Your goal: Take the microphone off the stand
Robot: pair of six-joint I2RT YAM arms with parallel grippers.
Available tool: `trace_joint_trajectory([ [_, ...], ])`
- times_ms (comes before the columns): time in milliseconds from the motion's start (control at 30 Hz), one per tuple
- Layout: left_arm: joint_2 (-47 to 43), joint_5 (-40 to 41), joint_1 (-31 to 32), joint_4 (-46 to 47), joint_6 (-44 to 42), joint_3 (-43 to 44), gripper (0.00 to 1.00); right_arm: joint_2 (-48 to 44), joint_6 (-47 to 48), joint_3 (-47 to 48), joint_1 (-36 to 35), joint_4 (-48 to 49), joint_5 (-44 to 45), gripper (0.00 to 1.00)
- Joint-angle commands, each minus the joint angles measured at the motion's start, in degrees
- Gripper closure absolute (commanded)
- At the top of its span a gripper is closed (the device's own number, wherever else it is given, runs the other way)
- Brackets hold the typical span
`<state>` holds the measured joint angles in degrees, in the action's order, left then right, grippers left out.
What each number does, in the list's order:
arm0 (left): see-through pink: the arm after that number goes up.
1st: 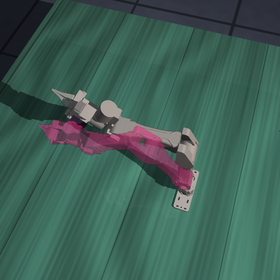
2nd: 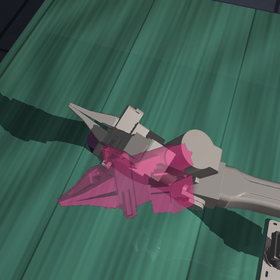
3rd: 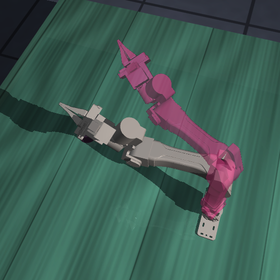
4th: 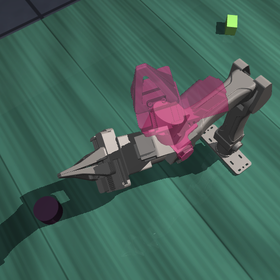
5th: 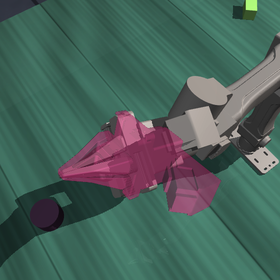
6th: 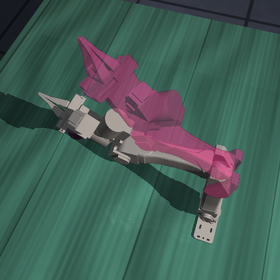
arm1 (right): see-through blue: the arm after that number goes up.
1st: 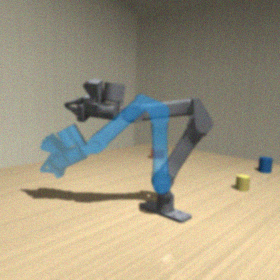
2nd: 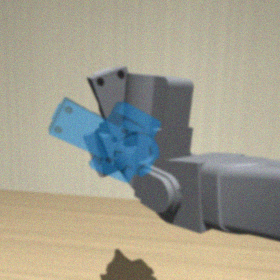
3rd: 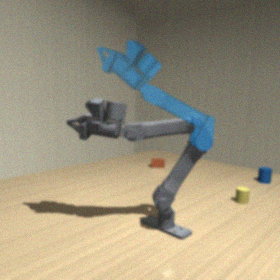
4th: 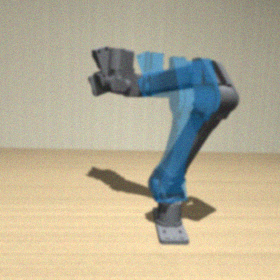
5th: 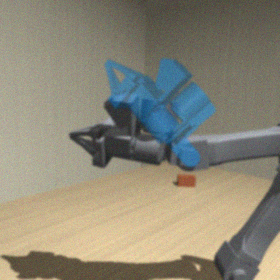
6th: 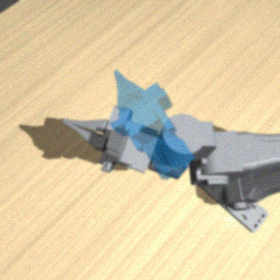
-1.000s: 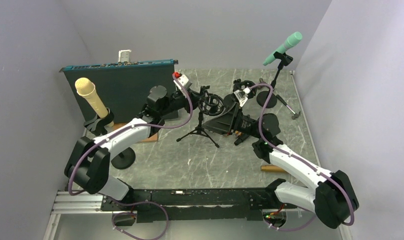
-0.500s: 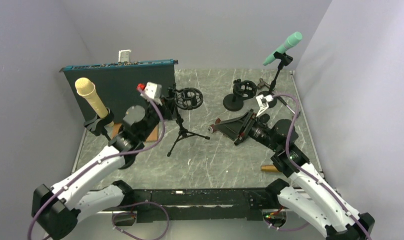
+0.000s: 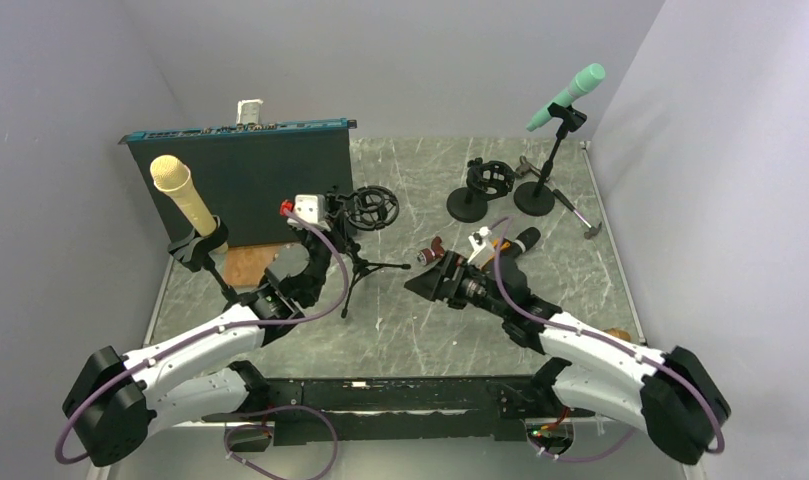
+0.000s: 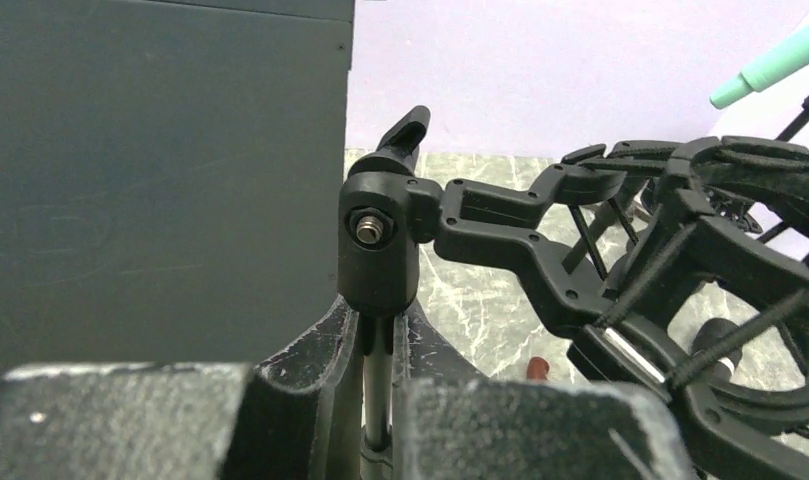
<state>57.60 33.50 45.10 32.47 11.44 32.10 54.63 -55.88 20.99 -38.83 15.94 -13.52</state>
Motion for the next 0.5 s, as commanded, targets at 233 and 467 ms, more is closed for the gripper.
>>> trace_joint_trajectory([
  [233, -5.76, 3.26, 5.91, -18.43, 10.04, 4.25, 0.4, 12.67, -11.93, -0.17, -9.26, 27.67, 12.13, 0.01],
  [467, -14.0, -7.11, 5.96, -31.12, 7.21, 7.57, 0.37, 21.7, -20.33, -1.61, -9.53, 42.21, 12.9, 0.11],
])
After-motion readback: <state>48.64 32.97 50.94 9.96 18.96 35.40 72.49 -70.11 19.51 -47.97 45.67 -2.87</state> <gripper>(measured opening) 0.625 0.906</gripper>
